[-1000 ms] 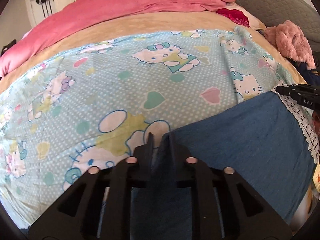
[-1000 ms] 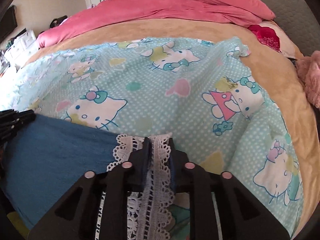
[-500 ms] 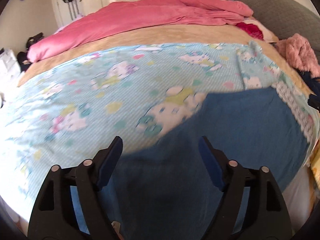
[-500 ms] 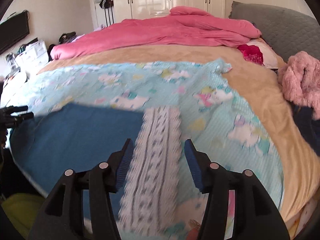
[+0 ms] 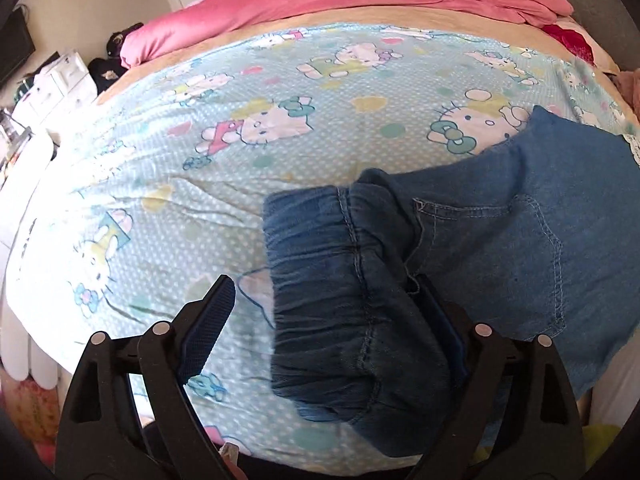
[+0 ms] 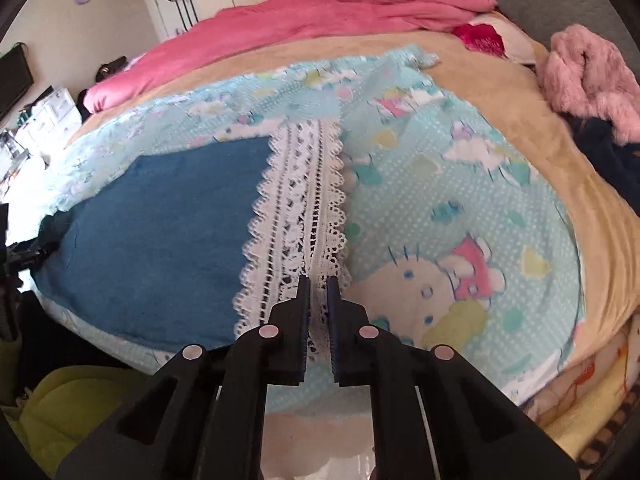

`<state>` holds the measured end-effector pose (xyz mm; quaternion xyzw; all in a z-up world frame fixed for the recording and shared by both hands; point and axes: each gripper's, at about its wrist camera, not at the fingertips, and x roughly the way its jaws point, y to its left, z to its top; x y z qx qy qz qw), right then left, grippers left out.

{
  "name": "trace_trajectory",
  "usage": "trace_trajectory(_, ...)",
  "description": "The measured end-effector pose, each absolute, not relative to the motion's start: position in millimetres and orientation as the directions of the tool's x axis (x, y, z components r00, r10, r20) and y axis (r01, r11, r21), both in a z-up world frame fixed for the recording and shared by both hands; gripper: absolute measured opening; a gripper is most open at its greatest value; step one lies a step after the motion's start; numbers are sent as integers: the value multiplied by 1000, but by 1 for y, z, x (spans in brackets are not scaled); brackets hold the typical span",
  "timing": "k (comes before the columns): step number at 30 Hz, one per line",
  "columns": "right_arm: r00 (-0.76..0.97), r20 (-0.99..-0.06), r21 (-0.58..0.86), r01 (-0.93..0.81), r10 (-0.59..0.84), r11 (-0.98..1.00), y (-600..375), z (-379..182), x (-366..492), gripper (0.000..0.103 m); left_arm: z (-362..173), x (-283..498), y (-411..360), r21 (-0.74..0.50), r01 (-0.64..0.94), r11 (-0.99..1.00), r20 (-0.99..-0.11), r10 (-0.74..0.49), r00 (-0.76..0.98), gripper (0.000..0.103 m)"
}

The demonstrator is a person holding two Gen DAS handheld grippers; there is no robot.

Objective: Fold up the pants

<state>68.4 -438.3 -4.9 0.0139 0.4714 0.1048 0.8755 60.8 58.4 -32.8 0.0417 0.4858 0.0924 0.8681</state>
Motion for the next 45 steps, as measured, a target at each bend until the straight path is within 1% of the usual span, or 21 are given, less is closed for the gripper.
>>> trace_trajectory(1,523,-834,105,-160,175,981,-439,-11,70,13,-34,62,60,162,-117,980,-838,199,509,84)
trace_trajectory(2,519,-839,104,-144,165,984,-440,-18,70,20,-35,64,59,158,-118,980,-840,196,506,86)
trace_trajectory(4,525,-832,133,-121,178,984,-445,-20,69,23,-36,64,59,146,-115,983,-844,185,504,86)
trace_trajectory(5,534,-829,123,-115,166,986,-445,-17,68,33,-34,63,58,141,-115,983,-841,180,511,86)
trace_trajectory(7,557,-819,86,-114,135,990,-446,-6,65,42,-26,57,54,140,-110,984,-829,177,530,86)
trace_trajectory(9,600,-790,74,-112,127,991,-449,6,61,45,-10,49,44,148,-82,986,-804,168,570,85)
trace_trajectory(11,637,-761,64,-113,122,991,-446,17,58,52,4,42,32,163,-62,985,-777,167,607,86)
trace_trajectory(13,660,-737,60,-153,147,986,-434,24,55,54,17,39,19,152,-31,988,-760,137,635,86)
trace_trajectory(14,668,-728,49,-176,156,983,-426,25,55,58,23,37,10,152,-12,988,-748,123,653,87)
trace_trajectory(17,673,-714,33,-245,195,969,-402,25,55,61,29,33,-19,140,53,989,-734,68,676,89)
trace_trajectory(19,665,-715,34,-277,217,960,-387,23,56,67,26,31,-35,115,85,990,-733,27,679,89)
trace_trajectory(23,637,-723,45,-345,270,937,-351,13,57,67,3,35,-70,106,157,982,-766,-20,642,91)
trace_trajectory(24,624,-730,44,-363,278,931,-341,8,58,67,-4,36,-77,118,180,977,-776,-22,631,91)
trace_trajectory(25,618,-739,30,-367,268,930,-336,5,58,67,-16,37,-84,155,191,969,-793,6,609,92)
trace_trajectory(28,592,-788,-46,-335,172,941,-332,-10,63,68,-47,41,-87,223,216,950,-847,79,526,93)
trace_trajectory(29,579,-808,-89,-306,111,948,-337,-17,64,68,-51,40,-80,181,216,959,-856,46,514,94)
trace_trajectory(31,575,-816,-126,-273,57,954,-350,-26,62,70,-49,38,-68,141,204,969,-863,19,505,95)
trace_trajectory(34,559,-822,-39,-246,109,968,-370,-27,60,70,-49,37,-57,122,192,974,-863,8,505,95)
trace_trajectory(35,558,-823,-39,-247,110,968,-370,-27,60,70,-49,38,-55,107,188,976,-865,-2,502,95)
trace_trajectory(40,558,-825,-60,-247,91,967,-362,-30,61,75,-48,37,-57,111,192,975,-862,-1,507,95)
trace_trajectory(45,553,-826,-34,-246,111,969,-365,-25,59,75,-47,35,-57,114,191,975,-860,1,510,95)
